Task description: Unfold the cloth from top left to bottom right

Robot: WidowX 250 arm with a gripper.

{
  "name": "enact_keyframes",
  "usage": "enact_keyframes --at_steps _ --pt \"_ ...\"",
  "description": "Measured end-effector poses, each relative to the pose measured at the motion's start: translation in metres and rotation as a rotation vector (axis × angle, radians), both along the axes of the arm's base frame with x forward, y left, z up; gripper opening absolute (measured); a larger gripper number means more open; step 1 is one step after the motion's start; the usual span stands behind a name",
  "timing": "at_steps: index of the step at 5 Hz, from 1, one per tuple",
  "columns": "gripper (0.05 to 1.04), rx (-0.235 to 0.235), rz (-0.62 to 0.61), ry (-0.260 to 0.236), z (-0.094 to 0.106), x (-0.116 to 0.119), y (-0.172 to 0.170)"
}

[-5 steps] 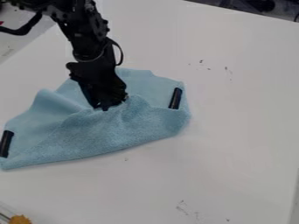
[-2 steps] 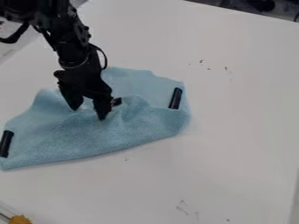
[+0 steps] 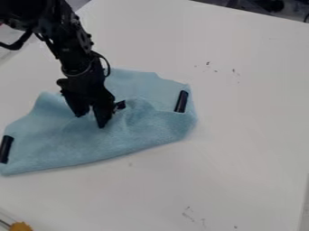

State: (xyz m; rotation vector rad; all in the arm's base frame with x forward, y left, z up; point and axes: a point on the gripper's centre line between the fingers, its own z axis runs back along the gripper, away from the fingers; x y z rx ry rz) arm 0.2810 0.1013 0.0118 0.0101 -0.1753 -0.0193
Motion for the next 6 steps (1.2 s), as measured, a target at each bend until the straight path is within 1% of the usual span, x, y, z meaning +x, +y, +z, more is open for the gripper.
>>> enact_keyframes --at_steps 1,2,3,4,5,6 --pt "0.350 -0.001 0.009 0.007 0.000 -0.001 0.001" --pt "0.144 0.026 0.004 0.007 0.005 -0.001 0.000" --pt "0.059 0.057 0.003 -0.015 0.020 -0.001 -0.006" --pt "0.053 0.090 0.009 -0.039 0.035 -0.008 -0.013" --pt "0.053 0.087 0.022 -0.047 0.044 -0.025 -0.022" --pt "0.053 0.046 0.050 -0.030 0.047 -0.045 -0.033"
